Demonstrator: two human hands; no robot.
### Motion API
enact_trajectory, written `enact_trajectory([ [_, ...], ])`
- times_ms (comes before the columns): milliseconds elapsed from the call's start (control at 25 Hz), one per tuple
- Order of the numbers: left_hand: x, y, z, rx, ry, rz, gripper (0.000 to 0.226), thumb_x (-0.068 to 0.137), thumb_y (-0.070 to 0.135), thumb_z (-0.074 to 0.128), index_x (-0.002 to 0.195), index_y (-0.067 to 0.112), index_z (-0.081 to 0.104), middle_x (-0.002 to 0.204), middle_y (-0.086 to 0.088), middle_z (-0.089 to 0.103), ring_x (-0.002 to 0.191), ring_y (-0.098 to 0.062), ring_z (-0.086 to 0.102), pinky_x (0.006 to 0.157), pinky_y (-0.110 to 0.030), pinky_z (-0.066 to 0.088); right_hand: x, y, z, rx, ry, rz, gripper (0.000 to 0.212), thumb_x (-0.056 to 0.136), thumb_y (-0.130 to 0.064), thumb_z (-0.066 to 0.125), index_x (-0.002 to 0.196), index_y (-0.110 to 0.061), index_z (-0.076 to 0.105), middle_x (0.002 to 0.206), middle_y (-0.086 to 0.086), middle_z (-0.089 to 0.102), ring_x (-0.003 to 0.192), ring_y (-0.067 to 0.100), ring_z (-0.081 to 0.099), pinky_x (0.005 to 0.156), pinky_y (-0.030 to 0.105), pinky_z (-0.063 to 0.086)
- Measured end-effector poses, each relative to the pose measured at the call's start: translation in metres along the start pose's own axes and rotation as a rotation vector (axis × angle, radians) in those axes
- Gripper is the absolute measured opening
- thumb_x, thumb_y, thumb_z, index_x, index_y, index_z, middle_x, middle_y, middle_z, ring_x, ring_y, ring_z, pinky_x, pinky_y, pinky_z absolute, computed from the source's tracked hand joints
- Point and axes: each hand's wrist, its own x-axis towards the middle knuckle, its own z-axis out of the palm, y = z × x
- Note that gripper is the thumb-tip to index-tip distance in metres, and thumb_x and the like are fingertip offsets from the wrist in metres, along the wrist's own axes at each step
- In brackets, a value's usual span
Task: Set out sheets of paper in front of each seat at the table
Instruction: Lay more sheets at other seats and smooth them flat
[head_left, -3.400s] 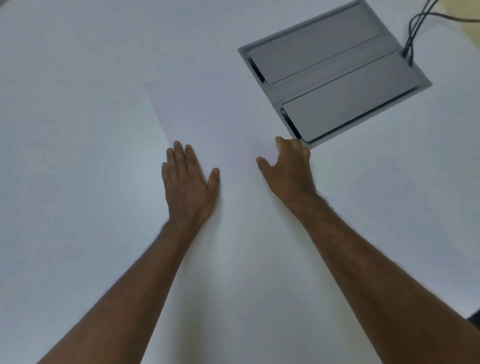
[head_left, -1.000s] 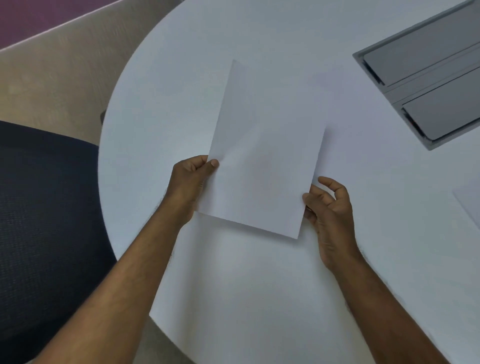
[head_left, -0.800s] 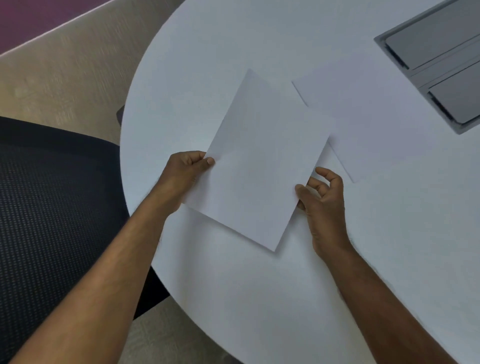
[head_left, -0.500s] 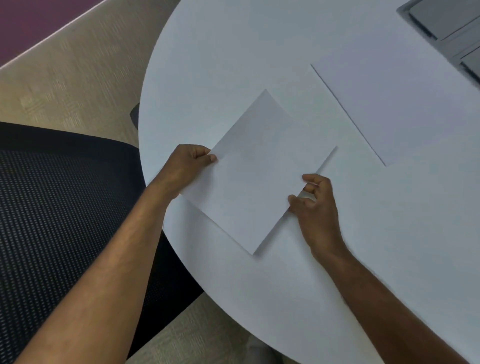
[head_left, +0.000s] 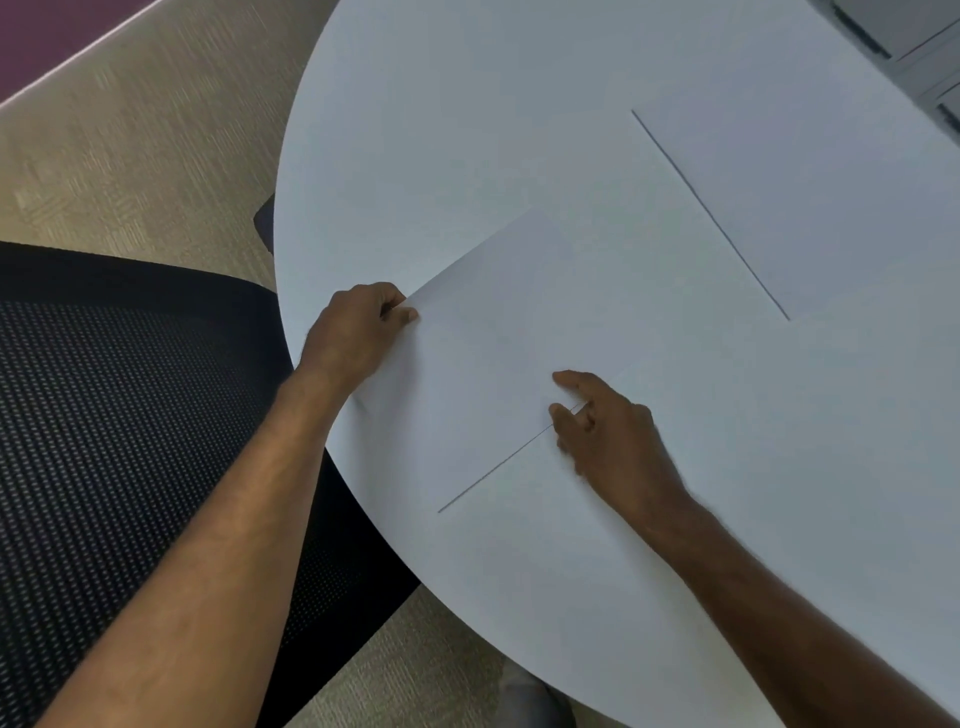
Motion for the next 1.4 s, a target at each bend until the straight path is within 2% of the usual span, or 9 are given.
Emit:
enact_trajectory([
  [80, -0.002, -0.001, 0.000, 0.055, 0.036, 0.004, 0.019, 0.099, 0.037, 0.059, 0.092, 0.020, 0.066, 0.088, 0.001, 0.067, 0.086, -0.027, 0.063, 0.074, -0.042, 0.052, 0.001, -0.003, -0.003, -0.212, 0.108, -0.111, 0.030, 0.100, -0.037, 0.059, 0.129, -0.032, 0.062, 0.074, -0.008, 0.058, 0.075, 0.015, 0.061, 0.078, 0.034, 0.057],
  [120, -0.003, -0.001, 0.000, 0.085, 0.068, 0.014, 0.017, 0.099, 0.036, 0.060, 0.095, 0.020, 0.066, 0.091, 0.001, 0.067, 0.089, -0.027, 0.063, 0.075, -0.042, 0.052, 0.002, -0.003, -0.003, -0.282, 0.172, -0.189, 0.030, 0.099, -0.036, 0.060, 0.128, -0.030, 0.062, 0.086, -0.012, 0.058, 0.087, 0.014, 0.061, 0.083, 0.036, 0.055],
  [200, -0.010, -0.002, 0.004, 0.158, 0.198, 0.048, 0.019, 0.096, 0.033, 0.066, 0.110, 0.020, 0.067, 0.108, -0.001, 0.068, 0.103, -0.028, 0.062, 0.083, -0.044, 0.050, 0.009, 0.002, 0.002, -0.411, 0.278, -0.345, 0.038, 0.094, -0.037, 0.066, 0.130, -0.024, 0.062, 0.121, -0.003, 0.060, 0.115, 0.021, 0.055, 0.094, 0.042, 0.052],
  [280, -0.021, -0.004, 0.012, 0.197, 0.386, 0.024, 0.037, 0.093, 0.030, 0.072, 0.127, 0.018, 0.062, 0.129, -0.006, 0.063, 0.120, -0.030, 0.057, 0.098, -0.046, 0.044, 0.019, 0.013, 0.009, -0.542, 0.301, -0.398, 0.053, 0.091, -0.042, 0.069, 0.138, -0.020, 0.057, 0.151, 0.007, 0.048, 0.140, 0.031, 0.041, 0.110, 0.047, 0.043],
  [360, -0.034, -0.002, 0.024, 0.127, 0.522, -0.045, 0.046, 0.093, 0.031, 0.073, 0.135, 0.018, 0.058, 0.139, -0.006, 0.057, 0.129, -0.030, 0.052, 0.105, -0.047, 0.040, 0.026, 0.022, 0.016, -0.606, 0.268, -0.374, 0.065, 0.092, -0.051, 0.065, 0.146, -0.019, 0.050, 0.165, 0.012, 0.032, 0.154, 0.034, 0.023, 0.122, 0.048, 0.030],
  [480, -0.058, 0.005, 0.060, 0.046, 0.541, -0.103, 0.048, 0.097, 0.036, 0.066, 0.140, 0.017, 0.054, 0.149, -0.009, 0.051, 0.138, -0.031, 0.047, 0.112, -0.051, 0.039, 0.028, 0.027, 0.025, -0.607, 0.272, -0.342, 0.070, 0.095, -0.060, 0.055, 0.151, -0.018, 0.044, 0.168, 0.012, 0.025, 0.158, 0.032, 0.015, 0.125, 0.049, 0.023],
  [760, -0.083, -0.008, 0.112, 0.123, 0.388, -0.108, 0.062, 0.106, 0.044, 0.041, 0.159, 0.013, 0.031, 0.171, -0.017, 0.020, 0.157, -0.037, 0.017, 0.126, -0.058, 0.016, 0.028, 0.033, 0.038, -0.614, 0.346, -0.359, 0.072, 0.098, -0.063, 0.047, 0.153, -0.018, 0.040, 0.169, 0.013, 0.022, 0.159, 0.033, 0.010, 0.127, 0.052, 0.017],
  [1120, -0.081, -0.017, 0.118, 0.197, 0.415, -0.098, 0.064, 0.109, 0.046, 0.028, 0.163, 0.012, 0.022, 0.172, -0.017, 0.013, 0.160, -0.033, 0.010, 0.128, -0.053, 0.010, 0.026, 0.036, 0.040, -0.679, 0.393, -0.414, 0.068, 0.101, -0.060, 0.044, 0.156, -0.020, 0.039, 0.169, 0.008, 0.025, 0.159, 0.029, 0.014, 0.125, 0.053, 0.017],
  [1400, -0.080, -0.018, 0.118, 0.178, 0.425, -0.100, 0.065, 0.109, 0.043, 0.029, 0.163, 0.010, 0.018, 0.173, -0.015, 0.009, 0.161, -0.030, 0.005, 0.129, -0.051, 0.006, 0.026, 0.038, 0.041, -0.708, 0.379, -0.417, 0.069, 0.102, -0.061, 0.041, 0.159, -0.024, 0.034, 0.171, 0.005, 0.020, 0.160, 0.026, 0.010, 0.125, 0.054, 0.017],
])
